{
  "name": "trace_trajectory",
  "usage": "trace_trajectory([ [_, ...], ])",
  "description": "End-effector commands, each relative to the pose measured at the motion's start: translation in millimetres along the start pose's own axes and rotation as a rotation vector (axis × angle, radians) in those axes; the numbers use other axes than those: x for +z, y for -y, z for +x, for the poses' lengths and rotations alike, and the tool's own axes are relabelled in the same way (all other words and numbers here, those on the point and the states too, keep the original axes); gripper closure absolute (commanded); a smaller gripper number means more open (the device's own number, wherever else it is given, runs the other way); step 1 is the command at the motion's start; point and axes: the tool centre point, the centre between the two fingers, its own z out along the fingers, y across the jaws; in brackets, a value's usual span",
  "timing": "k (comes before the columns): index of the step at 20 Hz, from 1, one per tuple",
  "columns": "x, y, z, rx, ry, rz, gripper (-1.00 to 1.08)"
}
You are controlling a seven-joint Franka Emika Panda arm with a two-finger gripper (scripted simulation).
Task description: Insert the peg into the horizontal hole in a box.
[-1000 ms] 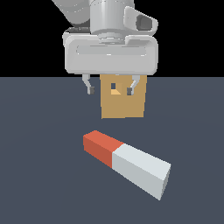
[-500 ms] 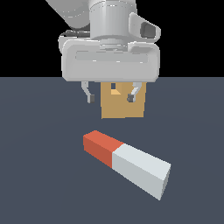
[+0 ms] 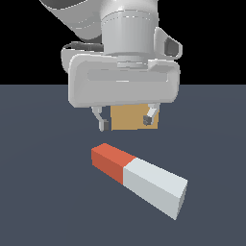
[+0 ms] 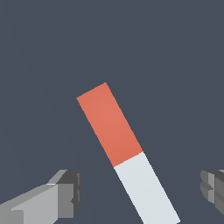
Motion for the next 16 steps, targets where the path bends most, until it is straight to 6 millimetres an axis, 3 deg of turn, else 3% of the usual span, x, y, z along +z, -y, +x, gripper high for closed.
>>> trace_trajectory([
  [1, 6, -1, -8, -0.059, 0.000, -0.002, -0.92],
  [16, 41, -16, -49, -0.391, 0.000, -0.011, -0.92],
])
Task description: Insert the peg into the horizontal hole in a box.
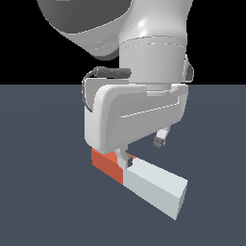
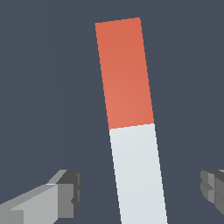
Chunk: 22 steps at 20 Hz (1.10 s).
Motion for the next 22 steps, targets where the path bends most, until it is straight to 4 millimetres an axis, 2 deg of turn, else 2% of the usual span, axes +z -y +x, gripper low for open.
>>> trace_trajectory([
  [1, 4, -1, -6, -0.045, 0.000, -0.002, -0.92],
  [10, 13, -5, -17, -0.130, 0.001, -0.003, -0.92],
  [18, 14, -5, -17, -0.132, 0.001, -0.003, -0.92],
  [22, 23, -5, -17, -0.132, 0.001, -0.003, -0.92],
])
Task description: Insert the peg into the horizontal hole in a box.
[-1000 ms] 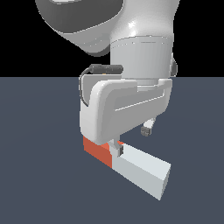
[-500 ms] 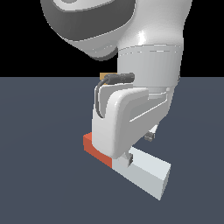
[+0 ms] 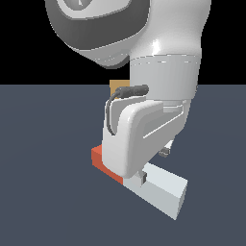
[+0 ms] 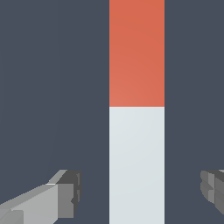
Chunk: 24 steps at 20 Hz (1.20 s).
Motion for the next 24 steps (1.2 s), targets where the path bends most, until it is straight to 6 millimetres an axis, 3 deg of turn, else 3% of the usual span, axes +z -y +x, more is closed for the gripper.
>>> trace_trajectory([
  [1, 9, 0, 1, 0.000, -0.001, 0.001, -0.92],
  [7, 39, 0, 2, -0.001, -0.001, 0.001, -0.92],
  [13, 45, 0, 1, -0.001, -0.001, 0.001, -0.92],
  [14, 45, 0, 1, -0.001, -0.001, 0.001, 1.08],
  [24, 45, 0, 1, 0.000, -0.002, 0.001, 1.08],
])
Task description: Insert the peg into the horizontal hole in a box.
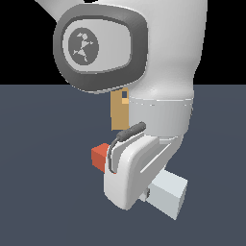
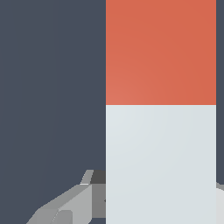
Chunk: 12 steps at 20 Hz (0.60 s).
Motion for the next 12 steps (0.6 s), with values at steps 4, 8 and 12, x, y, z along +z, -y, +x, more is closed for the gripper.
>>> trace_trajectory([
  [4, -1, 0, 2, 0.009, 0.000, 0.000, 1.08],
  [8, -6, -2, 7, 0.037, 0.000, 0.000, 1.08],
  [12, -12, -6, 16, 0.082, 0.000, 0.000, 1.08],
])
